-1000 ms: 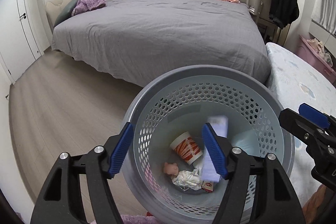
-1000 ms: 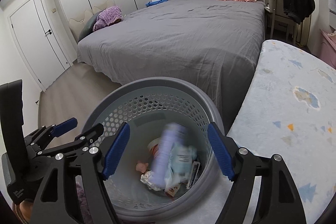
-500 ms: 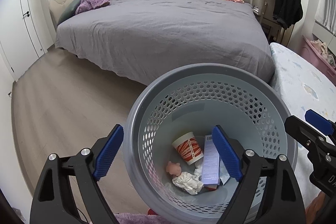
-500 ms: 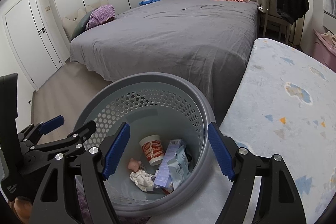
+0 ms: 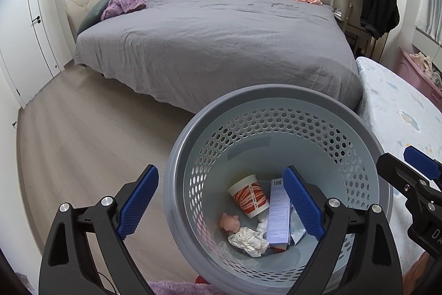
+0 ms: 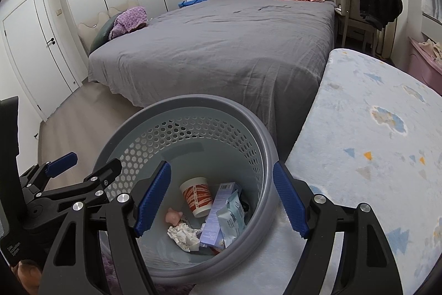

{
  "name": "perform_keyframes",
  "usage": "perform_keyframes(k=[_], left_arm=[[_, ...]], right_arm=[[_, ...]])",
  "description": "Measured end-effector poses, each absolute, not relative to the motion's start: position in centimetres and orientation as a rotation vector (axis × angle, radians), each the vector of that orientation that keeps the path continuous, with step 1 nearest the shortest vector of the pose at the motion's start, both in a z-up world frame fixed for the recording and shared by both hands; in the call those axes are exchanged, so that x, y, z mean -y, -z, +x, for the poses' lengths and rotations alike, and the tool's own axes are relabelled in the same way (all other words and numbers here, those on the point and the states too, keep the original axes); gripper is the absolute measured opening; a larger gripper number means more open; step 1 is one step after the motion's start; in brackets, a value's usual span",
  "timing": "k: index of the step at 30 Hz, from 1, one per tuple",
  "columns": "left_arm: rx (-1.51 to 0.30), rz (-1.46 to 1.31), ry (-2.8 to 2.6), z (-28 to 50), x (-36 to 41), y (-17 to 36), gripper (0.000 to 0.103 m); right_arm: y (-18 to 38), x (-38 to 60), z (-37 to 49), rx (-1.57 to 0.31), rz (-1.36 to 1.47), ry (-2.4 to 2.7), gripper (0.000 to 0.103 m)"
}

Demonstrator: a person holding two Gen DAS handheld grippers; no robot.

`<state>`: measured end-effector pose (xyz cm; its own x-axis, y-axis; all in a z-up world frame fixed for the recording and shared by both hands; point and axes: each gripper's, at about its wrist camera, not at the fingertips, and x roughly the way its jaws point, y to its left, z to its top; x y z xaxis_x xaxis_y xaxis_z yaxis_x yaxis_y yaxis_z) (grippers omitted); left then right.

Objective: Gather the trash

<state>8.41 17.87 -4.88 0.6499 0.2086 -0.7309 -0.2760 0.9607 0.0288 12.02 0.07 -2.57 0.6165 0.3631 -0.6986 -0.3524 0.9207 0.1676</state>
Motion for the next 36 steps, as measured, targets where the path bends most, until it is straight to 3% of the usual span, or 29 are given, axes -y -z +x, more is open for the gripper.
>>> perform_keyframes(k=[36], left_arm=[[-0.812,-0.087,-0.299,8.38,-17.95,4.65,0.097]], right_arm=[[3.07,0.07,12.04,-0.815,0.002,-0.398,0.073]])
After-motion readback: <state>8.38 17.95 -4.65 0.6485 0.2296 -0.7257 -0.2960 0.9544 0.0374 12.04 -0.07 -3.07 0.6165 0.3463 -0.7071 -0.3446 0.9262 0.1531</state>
